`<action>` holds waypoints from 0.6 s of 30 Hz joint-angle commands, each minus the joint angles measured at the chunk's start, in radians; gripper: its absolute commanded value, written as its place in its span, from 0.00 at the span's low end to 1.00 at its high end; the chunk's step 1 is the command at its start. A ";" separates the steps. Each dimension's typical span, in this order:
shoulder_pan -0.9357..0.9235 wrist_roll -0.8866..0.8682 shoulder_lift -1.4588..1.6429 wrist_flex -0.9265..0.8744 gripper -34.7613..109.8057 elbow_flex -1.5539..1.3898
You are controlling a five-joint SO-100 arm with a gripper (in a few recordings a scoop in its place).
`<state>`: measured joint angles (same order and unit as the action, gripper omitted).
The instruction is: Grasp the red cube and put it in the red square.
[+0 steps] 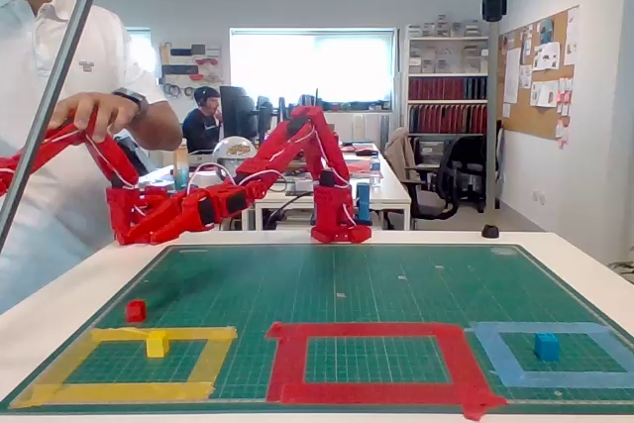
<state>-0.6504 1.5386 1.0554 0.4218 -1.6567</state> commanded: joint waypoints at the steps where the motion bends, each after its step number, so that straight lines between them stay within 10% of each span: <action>1: -0.018 0.021 -0.002 0.132 0.42 0.002; 18: -0.037 0.026 -0.268 0.293 0.42 0.101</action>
<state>-0.6673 1.5386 0.7793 0.6826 -1.6245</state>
